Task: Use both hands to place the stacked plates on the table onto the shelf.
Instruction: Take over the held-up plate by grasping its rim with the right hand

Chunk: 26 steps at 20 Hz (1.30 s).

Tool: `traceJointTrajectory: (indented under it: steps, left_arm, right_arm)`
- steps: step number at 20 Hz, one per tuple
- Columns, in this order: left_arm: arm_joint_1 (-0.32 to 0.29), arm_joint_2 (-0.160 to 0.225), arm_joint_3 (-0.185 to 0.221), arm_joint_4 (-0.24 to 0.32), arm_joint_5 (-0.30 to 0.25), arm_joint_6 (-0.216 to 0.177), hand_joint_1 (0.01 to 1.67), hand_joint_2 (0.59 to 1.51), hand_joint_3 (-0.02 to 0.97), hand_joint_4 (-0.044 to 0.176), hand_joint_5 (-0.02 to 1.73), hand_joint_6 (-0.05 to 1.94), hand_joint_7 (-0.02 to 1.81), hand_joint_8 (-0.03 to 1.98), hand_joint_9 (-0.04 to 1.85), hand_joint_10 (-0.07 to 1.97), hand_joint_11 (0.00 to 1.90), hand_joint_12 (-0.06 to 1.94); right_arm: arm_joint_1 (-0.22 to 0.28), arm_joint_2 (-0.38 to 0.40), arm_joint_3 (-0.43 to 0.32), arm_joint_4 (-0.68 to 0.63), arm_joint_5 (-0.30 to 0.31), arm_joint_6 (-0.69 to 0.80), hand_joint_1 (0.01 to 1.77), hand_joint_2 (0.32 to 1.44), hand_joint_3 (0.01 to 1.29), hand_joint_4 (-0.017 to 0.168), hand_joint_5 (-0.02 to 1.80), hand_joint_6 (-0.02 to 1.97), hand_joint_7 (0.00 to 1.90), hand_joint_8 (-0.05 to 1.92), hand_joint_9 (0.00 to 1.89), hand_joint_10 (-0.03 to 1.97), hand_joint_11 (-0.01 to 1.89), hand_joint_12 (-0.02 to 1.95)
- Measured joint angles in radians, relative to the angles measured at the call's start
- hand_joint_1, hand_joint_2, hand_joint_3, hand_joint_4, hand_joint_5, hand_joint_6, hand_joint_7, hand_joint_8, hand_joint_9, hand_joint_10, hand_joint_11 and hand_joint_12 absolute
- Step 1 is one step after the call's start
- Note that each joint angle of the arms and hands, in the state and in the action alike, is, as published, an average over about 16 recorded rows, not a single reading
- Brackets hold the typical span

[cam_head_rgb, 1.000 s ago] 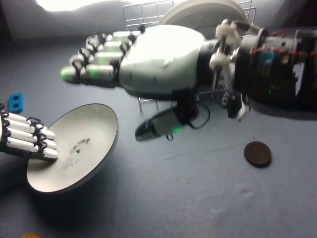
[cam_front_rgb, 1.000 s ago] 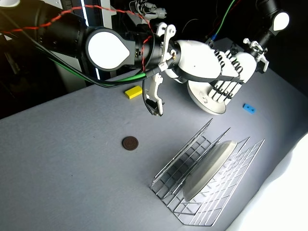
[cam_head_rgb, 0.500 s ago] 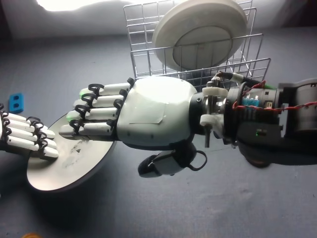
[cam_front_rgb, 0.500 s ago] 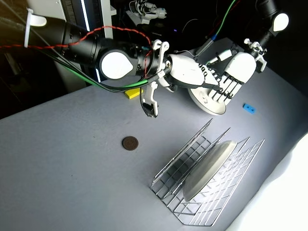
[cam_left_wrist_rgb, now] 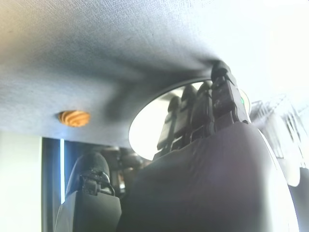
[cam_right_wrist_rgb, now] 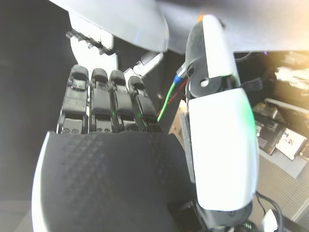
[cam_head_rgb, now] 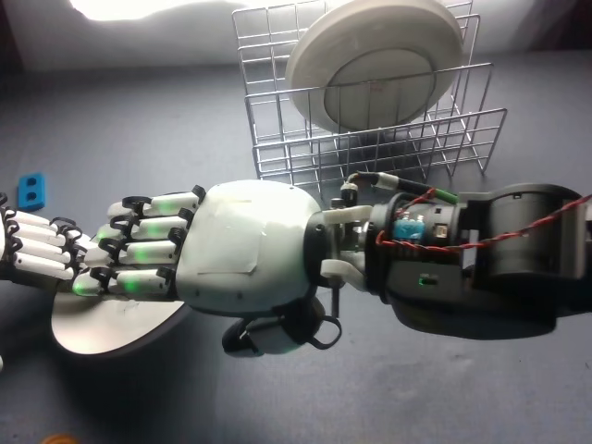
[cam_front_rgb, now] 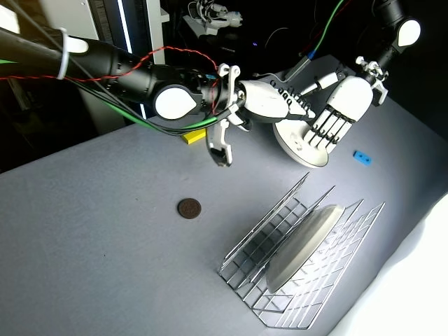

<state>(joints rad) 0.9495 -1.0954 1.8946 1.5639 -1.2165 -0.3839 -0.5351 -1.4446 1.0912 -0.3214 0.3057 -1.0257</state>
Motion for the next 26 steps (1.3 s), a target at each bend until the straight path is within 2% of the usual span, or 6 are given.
traceJointTrajectory:
  steps: [8,10,14,18,23,26]
  left_arm:
    - [0.002,-0.001,0.001,-0.004,0.000,-0.004,0.02,1.133,0.003,-0.005,0.01,0.01,0.02,0.00,-0.03,-0.05,0.02,-0.01]
    - [0.002,-0.001,0.001,-0.004,0.000,-0.004,0.02,1.133,0.003,-0.005,0.00,0.01,0.02,0.00,-0.03,-0.05,0.02,-0.01]
    - [0.002,-0.002,0.002,-0.004,-0.001,-0.005,0.02,1.134,0.003,-0.005,0.01,0.01,0.02,0.00,-0.03,-0.05,0.02,-0.02]
    - [0.001,-0.004,0.005,-0.004,-0.002,-0.006,0.02,1.131,0.003,-0.005,0.01,0.01,0.02,-0.01,-0.03,-0.05,0.02,-0.02]
    - [0.000,-0.006,0.008,-0.002,-0.003,-0.007,0.02,1.128,0.003,-0.005,0.01,0.01,0.02,-0.01,-0.03,-0.05,0.03,-0.02]
    - [-0.005,-0.008,0.010,0.002,-0.004,-0.007,0.02,1.127,0.003,-0.006,0.00,0.01,0.02,-0.01,-0.03,-0.05,0.03,-0.02]
  right_arm:
    - [-0.012,-0.103,0.113,0.028,0.015,-0.032,1.08,1.08,0.01,0.002,0.02,0.04,0.02,0.00,0.02,0.02,0.01,0.00]
    - [-0.014,-0.126,0.143,0.035,0.021,-0.036,1.10,1.07,0.01,0.002,0.02,0.04,0.02,0.00,0.02,0.02,0.02,0.08]
    - [-0.018,-0.170,0.201,0.051,0.032,-0.041,1.11,1.08,0.01,0.002,0.10,0.04,0.11,0.00,0.11,0.05,0.03,0.41]
    - [-0.020,-0.203,0.244,0.069,0.044,-0.043,1.11,1.08,0.01,0.001,0.27,0.05,0.29,0.01,0.29,0.07,0.13,0.73]
    - [-0.022,-0.228,0.275,0.082,0.065,-0.047,1.11,1.07,0.01,-0.003,0.52,0.15,0.58,0.06,0.61,0.09,0.38,1.08]
    - [-0.024,-0.236,0.286,0.086,0.078,-0.051,1.09,1.05,0.01,-0.005,0.68,0.24,0.77,0.12,0.83,0.10,0.57,1.17]
